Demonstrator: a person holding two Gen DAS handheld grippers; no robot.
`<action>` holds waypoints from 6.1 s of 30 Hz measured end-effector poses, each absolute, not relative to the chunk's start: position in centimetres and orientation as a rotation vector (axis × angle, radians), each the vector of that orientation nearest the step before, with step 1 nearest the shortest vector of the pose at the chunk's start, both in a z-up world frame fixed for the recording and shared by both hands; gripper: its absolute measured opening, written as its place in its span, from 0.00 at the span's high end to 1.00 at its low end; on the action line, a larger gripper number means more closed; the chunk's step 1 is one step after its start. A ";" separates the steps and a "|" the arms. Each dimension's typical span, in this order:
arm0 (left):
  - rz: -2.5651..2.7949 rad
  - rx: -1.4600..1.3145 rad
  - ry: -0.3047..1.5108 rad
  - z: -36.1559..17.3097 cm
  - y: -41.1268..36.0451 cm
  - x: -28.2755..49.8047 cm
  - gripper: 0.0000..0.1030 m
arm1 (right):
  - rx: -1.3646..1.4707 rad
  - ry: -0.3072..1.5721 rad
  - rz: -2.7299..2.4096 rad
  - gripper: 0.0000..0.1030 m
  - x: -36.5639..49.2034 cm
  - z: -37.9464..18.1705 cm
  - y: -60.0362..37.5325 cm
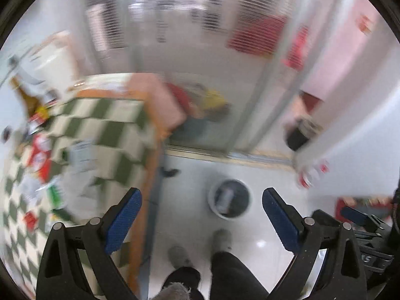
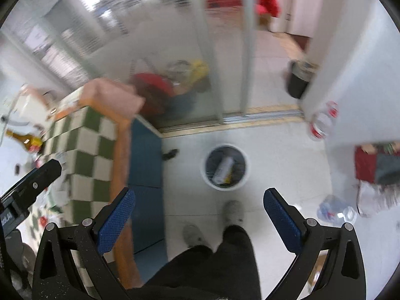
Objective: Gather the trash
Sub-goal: 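Move both open tools back toward the table, then grasp the green-white throat lozenge box with the left tool while the right tool grasps the red packet, then carry the lozenge box and red packet to the bin and release both, then move both open tools back over the table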
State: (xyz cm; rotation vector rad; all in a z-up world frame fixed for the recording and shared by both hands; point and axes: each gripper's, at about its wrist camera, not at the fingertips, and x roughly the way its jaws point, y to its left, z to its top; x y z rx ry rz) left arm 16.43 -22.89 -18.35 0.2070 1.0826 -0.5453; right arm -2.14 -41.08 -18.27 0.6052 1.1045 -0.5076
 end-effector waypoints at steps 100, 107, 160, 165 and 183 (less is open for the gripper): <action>0.534 -0.189 1.193 -28.8 26.8 16.6 0.39 | 0.060 1.197 0.596 0.85 28.5 -31.8 13.3; 0.247 -0.051 1.119 -23.5 14.9 19.7 0.39 | 0.306 1.101 0.436 0.85 25.4 -27.5 -1.9; -0.559 0.564 1.329 -47.8 -43.8 11.8 0.00 | 0.641 1.274 -0.694 0.00 -3.8 -53.5 -57.7; -0.584 0.517 1.304 -39.9 -41.8 9.8 0.00 | 0.612 1.214 -0.714 0.00 -6.2 -43.9 -55.5; -0.596 0.306 1.210 -22.8 -35.5 8.9 0.00 | 0.602 1.101 -0.615 0.00 -10.2 -21.9 -50.8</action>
